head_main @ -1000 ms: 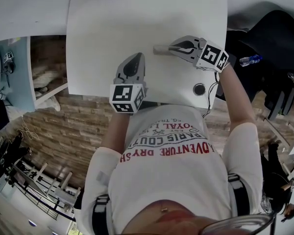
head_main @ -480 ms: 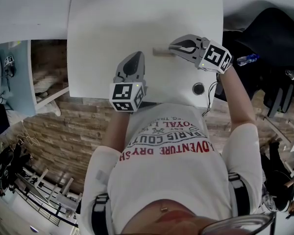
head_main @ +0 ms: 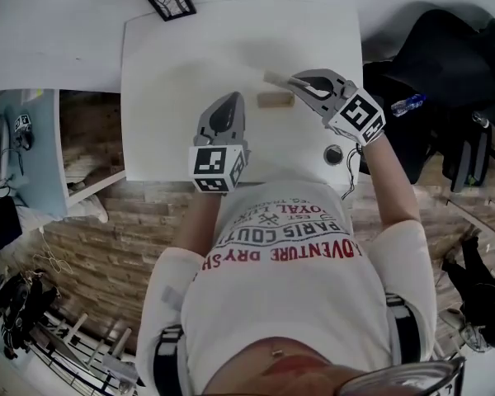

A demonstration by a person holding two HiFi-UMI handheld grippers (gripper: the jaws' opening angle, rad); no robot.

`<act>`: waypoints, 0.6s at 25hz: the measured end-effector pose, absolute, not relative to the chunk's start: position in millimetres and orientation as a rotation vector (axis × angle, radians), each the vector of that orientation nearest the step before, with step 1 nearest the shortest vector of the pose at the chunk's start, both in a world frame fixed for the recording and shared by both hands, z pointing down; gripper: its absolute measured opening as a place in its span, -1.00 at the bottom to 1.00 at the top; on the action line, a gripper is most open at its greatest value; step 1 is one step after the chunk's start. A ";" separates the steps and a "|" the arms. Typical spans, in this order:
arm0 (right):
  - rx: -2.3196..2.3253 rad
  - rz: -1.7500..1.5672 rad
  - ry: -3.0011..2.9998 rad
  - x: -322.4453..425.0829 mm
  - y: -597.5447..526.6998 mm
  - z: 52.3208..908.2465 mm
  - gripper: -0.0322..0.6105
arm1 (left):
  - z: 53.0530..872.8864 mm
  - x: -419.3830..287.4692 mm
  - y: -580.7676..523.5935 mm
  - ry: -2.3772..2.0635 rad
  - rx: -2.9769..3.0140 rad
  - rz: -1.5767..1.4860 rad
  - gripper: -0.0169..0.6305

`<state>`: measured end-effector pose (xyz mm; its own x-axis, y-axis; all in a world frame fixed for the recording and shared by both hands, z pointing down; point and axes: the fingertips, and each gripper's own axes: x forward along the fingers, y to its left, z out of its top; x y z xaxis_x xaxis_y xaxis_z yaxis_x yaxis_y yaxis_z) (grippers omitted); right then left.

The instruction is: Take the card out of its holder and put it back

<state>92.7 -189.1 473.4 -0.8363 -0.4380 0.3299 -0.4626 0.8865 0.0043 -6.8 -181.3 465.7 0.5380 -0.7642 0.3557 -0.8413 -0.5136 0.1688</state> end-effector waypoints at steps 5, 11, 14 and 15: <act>0.987 0.172 -2.630 103.9 -180.3 475.8 -0.79 | 455.3 -3.5 -175.1 -1.276 2.515 0.321 -0.87; 1.415 0.316 -2.482 120.0 -166.0 475.5 -0.79 | 444.3 -10.2 -173.3 -1.303 2.541 0.269 -0.87; 1.551 0.350 -2.415 126.3 -155.9 477.7 -0.79 | 440.4 -8.8 -170.3 -1.309 2.556 0.261 -0.87; 1.590 0.361 -2.399 128.1 -152.7 478.2 -0.79 | 439.2 -7.5 -169.1 -1.307 2.565 0.263 -0.87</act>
